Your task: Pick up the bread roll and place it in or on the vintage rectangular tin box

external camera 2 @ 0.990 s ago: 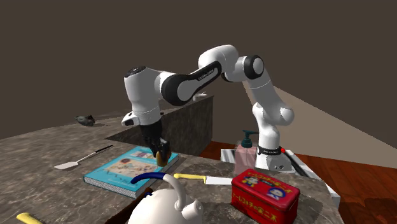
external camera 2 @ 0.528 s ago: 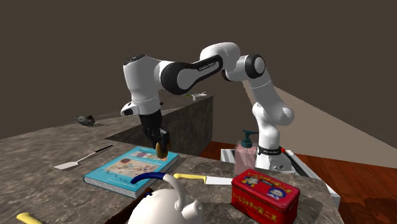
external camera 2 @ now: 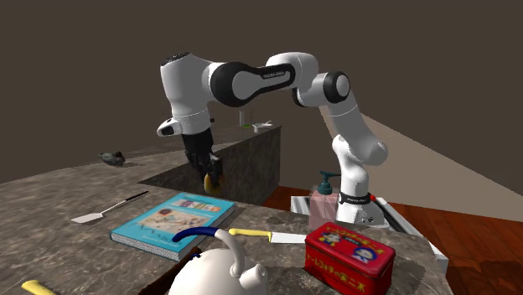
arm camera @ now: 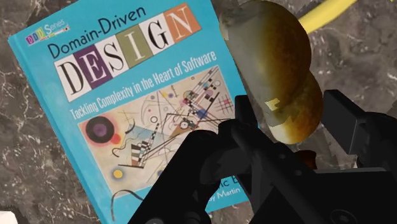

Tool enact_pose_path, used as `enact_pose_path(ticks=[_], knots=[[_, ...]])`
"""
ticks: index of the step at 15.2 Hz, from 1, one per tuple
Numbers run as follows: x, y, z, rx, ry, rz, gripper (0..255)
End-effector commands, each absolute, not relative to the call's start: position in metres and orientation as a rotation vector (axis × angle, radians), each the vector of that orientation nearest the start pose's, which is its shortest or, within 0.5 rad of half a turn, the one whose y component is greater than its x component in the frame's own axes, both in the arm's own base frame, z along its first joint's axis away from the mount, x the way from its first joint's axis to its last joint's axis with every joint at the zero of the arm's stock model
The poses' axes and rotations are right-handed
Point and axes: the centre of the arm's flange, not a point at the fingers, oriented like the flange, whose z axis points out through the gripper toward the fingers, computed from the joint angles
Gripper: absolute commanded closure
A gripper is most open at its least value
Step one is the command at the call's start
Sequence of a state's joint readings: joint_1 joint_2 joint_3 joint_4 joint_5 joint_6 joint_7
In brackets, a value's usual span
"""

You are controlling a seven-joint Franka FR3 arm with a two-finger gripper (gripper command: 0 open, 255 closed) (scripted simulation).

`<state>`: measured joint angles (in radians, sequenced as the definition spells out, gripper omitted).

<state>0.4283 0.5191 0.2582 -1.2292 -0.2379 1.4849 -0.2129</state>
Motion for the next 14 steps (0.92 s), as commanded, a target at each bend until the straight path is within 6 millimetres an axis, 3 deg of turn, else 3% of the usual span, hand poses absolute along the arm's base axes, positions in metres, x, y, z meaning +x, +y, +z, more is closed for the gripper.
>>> enact_pose_path(ticks=[1, 7, 14], knots=[[0.564, 0.377, 0.473, -2.964, -1.416, 0.357, 255], [0.564, 0.376, 0.500, -2.964, -1.416, 0.357, 255], [0.481, 0.418, 0.503, -2.964, -1.416, 0.357, 255]])
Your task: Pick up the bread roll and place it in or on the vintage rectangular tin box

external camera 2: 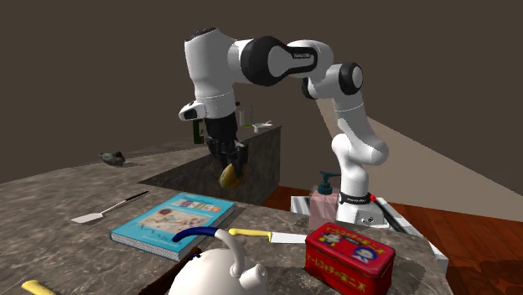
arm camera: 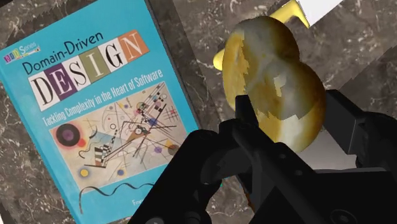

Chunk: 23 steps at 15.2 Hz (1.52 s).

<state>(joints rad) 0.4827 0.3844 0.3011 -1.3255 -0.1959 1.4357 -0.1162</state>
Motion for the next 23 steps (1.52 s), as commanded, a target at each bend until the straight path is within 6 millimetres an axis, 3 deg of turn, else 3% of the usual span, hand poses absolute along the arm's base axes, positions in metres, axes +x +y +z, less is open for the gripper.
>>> enact_pose_path(ticks=[1, 21, 23], knots=[[0.470, 0.424, 0.504, -2.964, -1.416, 0.357, 255], [0.234, 0.544, 0.511, -2.964, -1.416, 0.357, 255], [0.225, 0.549, 0.506, -2.964, -1.416, 0.357, 255]])
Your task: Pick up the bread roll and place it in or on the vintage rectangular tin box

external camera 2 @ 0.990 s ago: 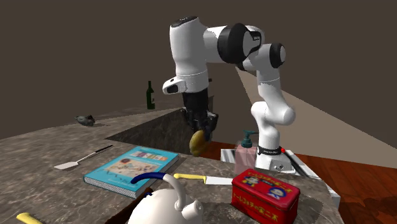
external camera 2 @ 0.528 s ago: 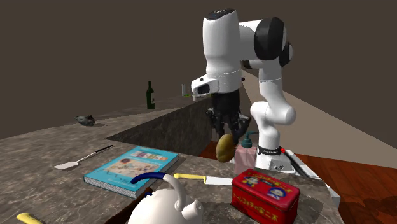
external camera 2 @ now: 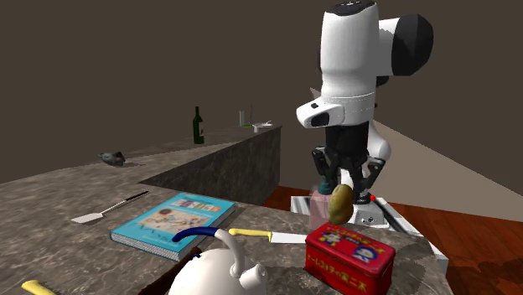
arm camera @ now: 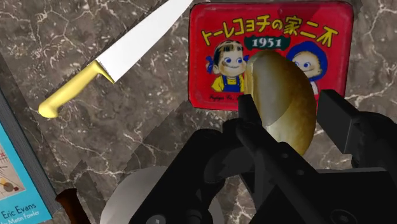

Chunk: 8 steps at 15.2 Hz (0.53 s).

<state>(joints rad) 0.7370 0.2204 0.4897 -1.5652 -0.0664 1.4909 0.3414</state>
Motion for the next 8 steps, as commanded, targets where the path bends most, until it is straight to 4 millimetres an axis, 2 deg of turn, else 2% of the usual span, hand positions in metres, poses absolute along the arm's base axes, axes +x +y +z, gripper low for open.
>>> enact_pose_path(ticks=[1, 8], knots=[[0.225, 0.549, 0.501, -2.964, -1.416, 0.357, 255], [0.225, 0.549, 0.464, -2.964, -1.416, 0.357, 255]])
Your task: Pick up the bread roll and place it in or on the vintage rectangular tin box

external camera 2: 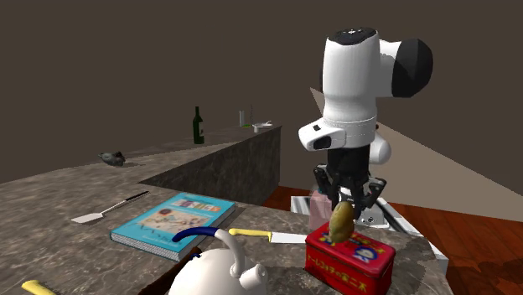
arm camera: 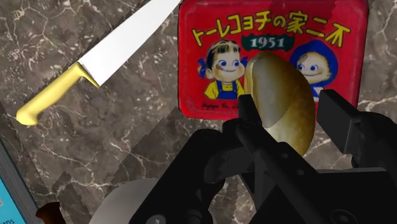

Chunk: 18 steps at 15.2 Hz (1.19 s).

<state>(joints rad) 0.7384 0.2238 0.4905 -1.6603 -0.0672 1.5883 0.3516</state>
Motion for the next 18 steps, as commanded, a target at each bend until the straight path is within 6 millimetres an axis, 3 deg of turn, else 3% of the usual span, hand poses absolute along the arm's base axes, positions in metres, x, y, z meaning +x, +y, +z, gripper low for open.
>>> enact_pose_path(ticks=[1, 6, 13, 14, 18], knots=[[0.225, 0.549, 0.459, -2.964, -1.416, 0.357, 255], [0.225, 0.549, 0.430, -2.964, -1.416, 0.357, 255], [0.225, 0.549, 0.430, -2.964, -1.416, 0.357, 255], [0.225, 0.549, 0.430, -2.964, -1.416, 0.357, 0], [0.226, 0.549, 0.430, -2.964, -1.416, 0.357, 0]])
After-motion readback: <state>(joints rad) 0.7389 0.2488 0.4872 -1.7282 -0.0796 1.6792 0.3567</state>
